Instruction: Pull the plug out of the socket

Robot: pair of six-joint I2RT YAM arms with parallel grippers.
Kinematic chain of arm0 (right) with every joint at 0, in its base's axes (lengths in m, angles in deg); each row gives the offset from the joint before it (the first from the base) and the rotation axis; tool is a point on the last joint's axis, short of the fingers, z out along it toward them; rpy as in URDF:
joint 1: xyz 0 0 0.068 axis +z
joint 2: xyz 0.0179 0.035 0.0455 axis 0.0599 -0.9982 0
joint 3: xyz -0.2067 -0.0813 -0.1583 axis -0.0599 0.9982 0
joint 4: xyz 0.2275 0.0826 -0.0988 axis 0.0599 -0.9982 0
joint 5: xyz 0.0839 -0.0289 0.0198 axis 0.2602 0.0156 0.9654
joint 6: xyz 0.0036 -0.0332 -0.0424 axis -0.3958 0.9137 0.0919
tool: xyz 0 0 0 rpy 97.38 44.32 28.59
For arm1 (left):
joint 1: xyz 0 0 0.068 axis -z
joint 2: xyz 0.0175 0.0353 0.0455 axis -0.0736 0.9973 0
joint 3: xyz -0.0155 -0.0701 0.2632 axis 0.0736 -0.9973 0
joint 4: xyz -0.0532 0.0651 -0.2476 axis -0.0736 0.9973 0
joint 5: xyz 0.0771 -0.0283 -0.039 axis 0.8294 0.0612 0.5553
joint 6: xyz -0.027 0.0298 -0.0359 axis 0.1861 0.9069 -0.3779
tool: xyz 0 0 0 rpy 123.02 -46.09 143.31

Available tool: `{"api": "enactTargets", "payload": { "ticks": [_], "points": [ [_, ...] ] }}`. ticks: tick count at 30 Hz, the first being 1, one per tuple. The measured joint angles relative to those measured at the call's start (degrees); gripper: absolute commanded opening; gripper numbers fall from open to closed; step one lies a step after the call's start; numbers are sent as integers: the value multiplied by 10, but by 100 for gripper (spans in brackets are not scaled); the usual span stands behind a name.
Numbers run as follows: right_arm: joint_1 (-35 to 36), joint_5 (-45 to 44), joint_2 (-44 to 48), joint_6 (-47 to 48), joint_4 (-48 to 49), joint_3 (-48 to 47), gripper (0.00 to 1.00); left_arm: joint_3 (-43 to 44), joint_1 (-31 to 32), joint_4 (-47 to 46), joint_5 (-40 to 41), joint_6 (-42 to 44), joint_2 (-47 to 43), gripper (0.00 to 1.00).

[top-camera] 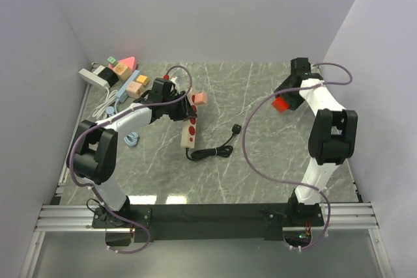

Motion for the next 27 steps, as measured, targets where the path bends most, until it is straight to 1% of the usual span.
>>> {"api": "enactTargets", "payload": {
  "ticks": [5,10,11,12,13,14,15,16,17,19,20,21,24,27],
  "points": [
    [-56,-27,-73,-85,36,-44,0,-16,0,-9,-41,4,-1,1],
    [-87,-31,-128,-164,105,-61,0,-25,2,-7,-68,4,-1,1],
    [-91,-31,-141,-177,115,-69,2,-25,4,-8,-72,4,-1,1],
    [-94,-29,-153,-192,129,-75,6,-25,6,-9,-77,4,-1,1],
    [-98,-27,-162,-204,143,-83,16,-25,7,-9,-81,4,-1,0],
    [-101,-25,-169,-214,156,-88,23,-25,9,-8,-84,4,-1,1],
    [-105,-20,-179,-229,178,-92,35,-25,11,-9,-87,4,-1,1],
    [-108,-12,-187,-242,198,-93,56,-24,14,-9,-88,4,-1,1],
    [-111,-5,-191,-253,210,-94,64,-24,16,-9,-91,4,-1,1],
    [-120,11,-204,-271,227,-104,76,-24,21,-8,-94,4,-1,1],
    [-125,21,-215,-278,235,-114,88,-24,23,-8,-96,4,0,1],
    [-130,35,-224,-285,246,-122,91,-24,24,-8,-96,4,0,1],
    [-145,71,-231,-290,267,-125,94,-18,27,-8,-100,4,8,1],
    [-155,101,-209,-284,283,-107,95,-15,28,-8,-100,4,20,1]
  ]
}}
